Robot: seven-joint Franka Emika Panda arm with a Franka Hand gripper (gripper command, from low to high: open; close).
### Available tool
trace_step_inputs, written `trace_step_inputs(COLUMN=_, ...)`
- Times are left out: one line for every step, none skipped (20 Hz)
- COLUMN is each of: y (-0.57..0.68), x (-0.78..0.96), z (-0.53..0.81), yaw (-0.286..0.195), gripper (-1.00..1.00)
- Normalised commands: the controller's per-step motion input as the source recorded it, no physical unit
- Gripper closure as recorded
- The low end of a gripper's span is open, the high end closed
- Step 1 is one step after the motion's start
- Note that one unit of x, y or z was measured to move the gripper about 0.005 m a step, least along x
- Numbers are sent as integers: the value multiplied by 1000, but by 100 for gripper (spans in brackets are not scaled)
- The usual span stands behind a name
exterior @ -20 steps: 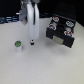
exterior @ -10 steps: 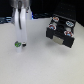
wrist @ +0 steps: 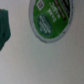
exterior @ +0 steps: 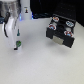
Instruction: Open the kcup holder, insert the kcup into the holder, and close the kcup holder
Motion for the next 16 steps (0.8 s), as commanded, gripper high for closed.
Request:
trace_step_inputs(y=0, x=-229, z=-363, yaw=-59, gripper=-100)
trace_step_inputs(y=0, x=-211, z=-349, yaw=-60, gripper=-100)
trace_step_inputs(y=-60, x=-183, z=-411, yaw=-60, gripper=-100)
trace_step_inputs(y=-129, x=-149, z=-409, yaw=-59, gripper=-100)
trace_step_inputs(y=-194, x=-140, z=-403, yaw=-57, gripper=-100)
trace_step_inputs(y=-163, x=-126, z=-391, yaw=-55, gripper=-100)
trace_step_inputs(y=-149, x=-114, z=-357, yaw=-55, gripper=-100)
trace_step_inputs(y=-166, x=-94, z=-349, yaw=-51, gripper=-100)
trace_step_inputs(y=-149, x=-14, z=-303, yaw=-46, gripper=-100)
trace_step_inputs(y=-160, x=0, z=-283, yaw=-44, gripper=-100)
trace_step_inputs(y=-129, x=0, z=-191, yaw=-40, gripper=-100)
trace_step_inputs(y=-51, x=11, z=-86, yaw=-36, gripper=100)
trace_step_inputs(y=-6, x=54, z=0, yaw=-31, gripper=100)
trace_step_inputs(y=0, x=54, z=0, yaw=-24, gripper=100)
trace_step_inputs(y=0, x=23, z=0, yaw=-16, gripper=100)
trace_step_inputs(y=0, x=11, z=0, yaw=0, gripper=100)
